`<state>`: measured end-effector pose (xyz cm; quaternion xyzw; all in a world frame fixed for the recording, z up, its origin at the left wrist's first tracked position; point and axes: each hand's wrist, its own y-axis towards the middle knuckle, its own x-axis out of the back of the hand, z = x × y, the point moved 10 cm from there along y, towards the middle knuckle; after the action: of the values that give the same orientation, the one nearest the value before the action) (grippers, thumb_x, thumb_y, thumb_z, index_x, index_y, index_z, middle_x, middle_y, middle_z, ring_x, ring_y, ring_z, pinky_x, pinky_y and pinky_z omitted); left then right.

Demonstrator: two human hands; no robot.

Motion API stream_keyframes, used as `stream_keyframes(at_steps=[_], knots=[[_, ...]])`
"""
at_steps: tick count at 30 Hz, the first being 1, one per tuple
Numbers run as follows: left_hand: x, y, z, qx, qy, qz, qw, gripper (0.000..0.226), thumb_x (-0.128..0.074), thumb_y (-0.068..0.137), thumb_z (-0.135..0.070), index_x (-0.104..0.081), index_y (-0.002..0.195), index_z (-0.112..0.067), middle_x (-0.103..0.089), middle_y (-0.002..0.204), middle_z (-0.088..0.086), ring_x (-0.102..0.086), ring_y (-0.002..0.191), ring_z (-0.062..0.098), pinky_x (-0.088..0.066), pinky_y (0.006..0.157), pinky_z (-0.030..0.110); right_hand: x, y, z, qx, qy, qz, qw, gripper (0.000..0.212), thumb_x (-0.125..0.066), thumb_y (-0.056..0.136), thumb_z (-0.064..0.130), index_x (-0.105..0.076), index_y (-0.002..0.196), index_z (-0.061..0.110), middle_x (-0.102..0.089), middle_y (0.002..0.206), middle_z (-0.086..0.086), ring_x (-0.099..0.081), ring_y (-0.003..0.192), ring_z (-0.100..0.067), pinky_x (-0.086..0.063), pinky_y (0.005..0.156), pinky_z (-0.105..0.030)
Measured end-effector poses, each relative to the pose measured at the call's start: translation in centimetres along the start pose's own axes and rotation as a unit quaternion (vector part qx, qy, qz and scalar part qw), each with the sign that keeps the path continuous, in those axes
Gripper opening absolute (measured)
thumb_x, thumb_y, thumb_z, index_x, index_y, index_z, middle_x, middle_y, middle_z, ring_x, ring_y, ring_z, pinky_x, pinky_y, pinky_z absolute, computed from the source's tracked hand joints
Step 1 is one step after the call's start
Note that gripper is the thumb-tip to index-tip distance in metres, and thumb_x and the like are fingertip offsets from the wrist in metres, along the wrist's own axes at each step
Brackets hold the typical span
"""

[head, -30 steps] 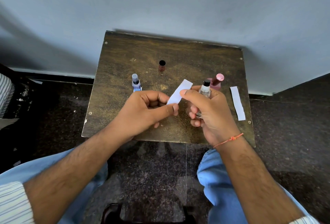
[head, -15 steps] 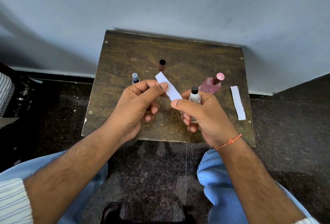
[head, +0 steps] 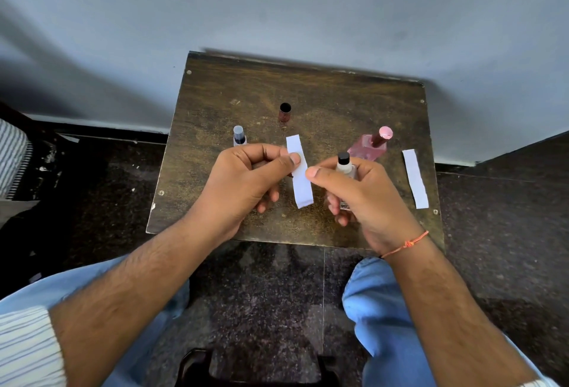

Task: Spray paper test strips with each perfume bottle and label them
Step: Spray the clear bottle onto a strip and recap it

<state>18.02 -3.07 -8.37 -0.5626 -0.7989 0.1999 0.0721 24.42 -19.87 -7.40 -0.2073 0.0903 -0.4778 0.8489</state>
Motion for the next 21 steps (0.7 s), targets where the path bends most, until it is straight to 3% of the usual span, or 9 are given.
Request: stream_keyframes(at_steps=[4,9,13,16,19,21], knots=[[0.3,0.1,0.1,-0.017,0.047,-0.003,0.999,0.01,-0.081,0.094,-0.023,-0.081,0.088,-0.015,-0.061,0.056,0.002,-0.05,0.043,0.011,-0.035,0.036,0.02,-0.2,0.1,-0.1,-0.001,-0.038,0.016,0.999,0.015,-0.083,0.093,0.025,-0.08,0.078,0.023,-0.049,0.059,-0.011,-0.043,0.061,-0.025,-0.033,0.049,-0.028],[0.3,-0.2,0.1,-0.018,0.121,0.006,0.992,0.007,-0.08,0.096,-0.028,-0.082,0.094,-0.022,-0.072,0.062,-0.003,-0.057,0.044,0.009,-0.04,0.038,0.021,-0.5,0.4,-1.6,-0.038,-0.095,0.038,0.994,0.021,-0.082,0.091,0.024,-0.076,0.091,0.003,-0.048,0.058,-0.009,-0.043,0.056,-0.024,-0.03,0.044,-0.026],[1.0,-0.5,0.2,0.03,0.202,-0.001,0.979,0.035,-0.06,0.106,-0.049,-0.08,0.102,-0.021,-0.084,0.089,-0.012,-0.071,0.05,0.019,-0.047,0.043,0.025,-0.3,0.6,-3.5,-0.105,-0.133,0.026,0.985,0.031,-0.082,0.089,0.026,-0.071,0.089,-0.003,-0.047,0.054,-0.001,-0.041,0.048,-0.016,-0.027,0.042,-0.023],[2.1,-1.0,-0.4,0.053,0.21,-0.013,0.976,0.041,-0.054,0.108,-0.051,-0.078,0.101,-0.02,-0.084,0.089,-0.011,-0.072,0.049,0.022,-0.047,0.042,0.025,0.3,0.9,-3.8,-0.107,-0.16,-0.003,0.981,0.035,-0.083,0.087,0.027,-0.07,0.089,-0.006,-0.047,0.056,-0.004,-0.041,0.046,-0.017,-0.027,0.042,-0.022],[2.7,-1.5,-1.8,0.009,0.281,-0.02,0.959,0.039,-0.053,0.109,-0.05,-0.08,0.093,-0.025,-0.082,0.079,-0.014,-0.072,0.048,0.019,-0.052,0.046,0.027,0.5,1.0,-3.9,-0.097,-0.179,-0.022,0.979,0.042,-0.084,0.085,0.031,-0.07,0.093,-0.008,-0.048,0.056,-0.006,-0.042,0.044,-0.018,-0.028,0.042,-0.023],[2.8,-2.1,-2.8,-0.062,0.39,-0.032,0.918,0.034,-0.056,0.106,-0.051,-0.079,0.092,-0.031,-0.078,0.074,-0.017,-0.069,0.051,0.009,-0.058,0.058,0.029,0.3,1.0,-4.0,-0.095,-0.191,-0.024,0.977,0.043,-0.083,0.084,0.032,-0.069,0.09,-0.008,-0.05,0.057,-0.008,-0.043,0.046,-0.02,-0.029,0.044,-0.024]])
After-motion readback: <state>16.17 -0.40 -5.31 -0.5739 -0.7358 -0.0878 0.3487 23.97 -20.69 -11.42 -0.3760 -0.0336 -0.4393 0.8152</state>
